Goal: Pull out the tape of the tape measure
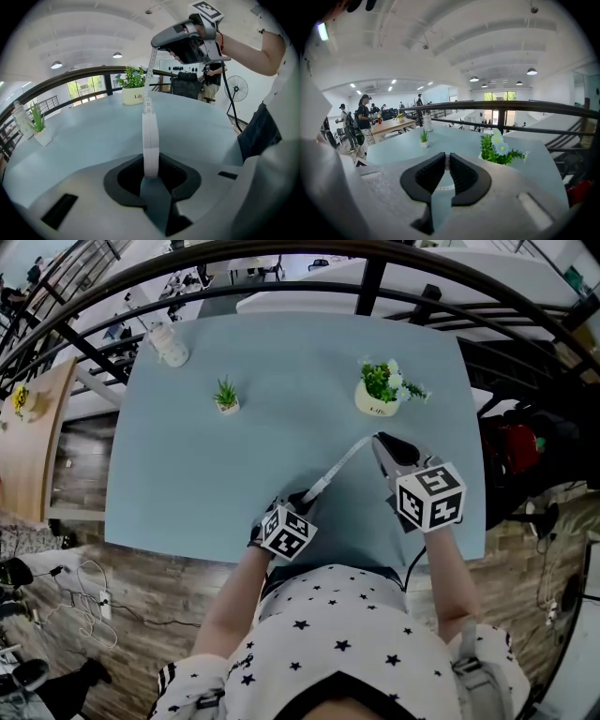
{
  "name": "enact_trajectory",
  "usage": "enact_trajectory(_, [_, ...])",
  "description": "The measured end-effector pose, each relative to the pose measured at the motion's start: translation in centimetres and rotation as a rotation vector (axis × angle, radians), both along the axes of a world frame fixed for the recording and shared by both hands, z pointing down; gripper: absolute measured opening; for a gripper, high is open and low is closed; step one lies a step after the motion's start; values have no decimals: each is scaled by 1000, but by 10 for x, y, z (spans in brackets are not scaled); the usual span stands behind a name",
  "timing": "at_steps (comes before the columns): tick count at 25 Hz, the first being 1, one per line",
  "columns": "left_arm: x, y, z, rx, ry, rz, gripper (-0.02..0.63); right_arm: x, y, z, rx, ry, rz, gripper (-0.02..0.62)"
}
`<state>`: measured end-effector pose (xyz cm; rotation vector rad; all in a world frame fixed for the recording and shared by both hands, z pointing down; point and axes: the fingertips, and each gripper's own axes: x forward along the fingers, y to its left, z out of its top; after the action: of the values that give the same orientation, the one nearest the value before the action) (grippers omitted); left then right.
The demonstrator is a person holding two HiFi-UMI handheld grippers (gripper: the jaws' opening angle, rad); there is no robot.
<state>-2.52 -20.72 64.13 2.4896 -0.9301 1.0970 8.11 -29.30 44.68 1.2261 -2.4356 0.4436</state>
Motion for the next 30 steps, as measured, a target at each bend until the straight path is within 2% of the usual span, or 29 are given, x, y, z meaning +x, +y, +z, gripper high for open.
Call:
enact_trajectory(7, [-1,0,-1,1,-2,0,86,-13,14,35,-79,-4,-31,38])
enact_trajectory(30, [-2,-1,1,-8,2,-5,86,-55,69,149,-298,99,-167,38])
